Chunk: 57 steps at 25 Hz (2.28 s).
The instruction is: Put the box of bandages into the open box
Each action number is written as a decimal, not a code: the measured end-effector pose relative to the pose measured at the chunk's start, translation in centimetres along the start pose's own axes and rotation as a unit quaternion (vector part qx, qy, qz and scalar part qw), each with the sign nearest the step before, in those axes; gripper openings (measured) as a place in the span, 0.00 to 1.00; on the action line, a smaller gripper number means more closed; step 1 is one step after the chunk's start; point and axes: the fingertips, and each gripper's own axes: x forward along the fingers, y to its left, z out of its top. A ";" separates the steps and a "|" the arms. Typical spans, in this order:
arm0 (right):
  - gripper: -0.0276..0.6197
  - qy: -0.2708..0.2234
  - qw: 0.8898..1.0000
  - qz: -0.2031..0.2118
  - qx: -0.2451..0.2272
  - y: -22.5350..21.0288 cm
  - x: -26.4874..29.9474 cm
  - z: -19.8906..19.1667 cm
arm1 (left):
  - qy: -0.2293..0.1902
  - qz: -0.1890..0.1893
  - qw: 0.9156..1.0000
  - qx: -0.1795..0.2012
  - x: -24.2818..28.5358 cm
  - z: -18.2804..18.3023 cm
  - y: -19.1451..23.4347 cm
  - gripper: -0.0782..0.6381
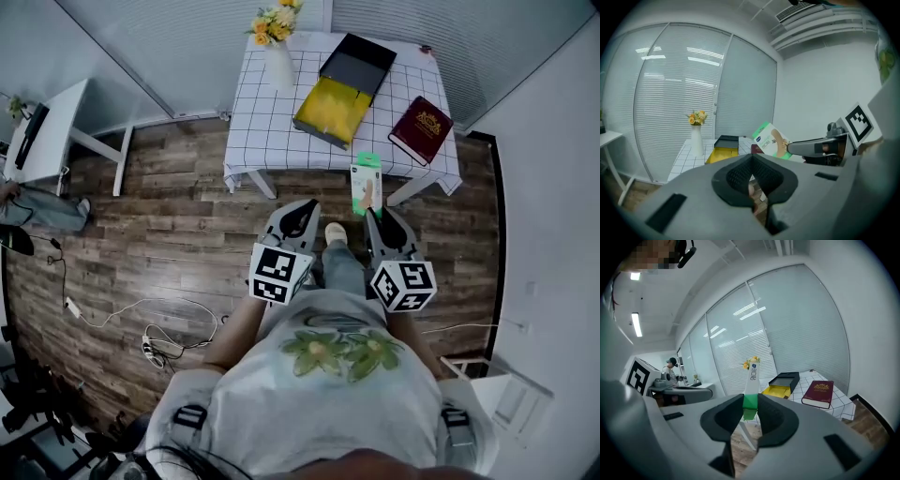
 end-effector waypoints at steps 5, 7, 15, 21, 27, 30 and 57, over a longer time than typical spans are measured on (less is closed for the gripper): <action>0.18 0.002 1.000 0.008 -0.002 -2.0 3.0 1.6 | -0.013 -0.009 1.000 0.016 2.7 1.9 0.7 0.12; 0.18 -0.001 1.000 0.012 -0.003 -2.9 4.2 2.5 | -0.020 -0.008 0.999 0.029 3.8 2.9 1.1 0.12; 0.18 -0.009 1.000 0.024 -0.014 -6.0 9.0 5.7 | -0.027 0.032 0.999 0.027 8.1 5.5 4.3 0.12; 0.18 -0.009 0.999 0.032 -0.016 -8.8 12.0 7.2 | -0.017 0.052 0.998 0.017 11.0 5.9 5.8 0.12; 0.18 0.000 0.999 0.049 -0.022 -11.0 14.9 8.1 | -0.005 0.072 0.997 0.007 13.4 6.1 6.8 0.12; 0.18 0.001 0.998 0.060 -0.028 -11.9 16.2 8.7 | -0.012 0.088 0.996 0.001 14.3 6.3 7.3 0.12; 0.18 0.026 0.994 0.082 -0.073 -12.6 23.6 10.3 | 0.000 0.096 0.995 -0.016 19.7 7.9 11.7 0.12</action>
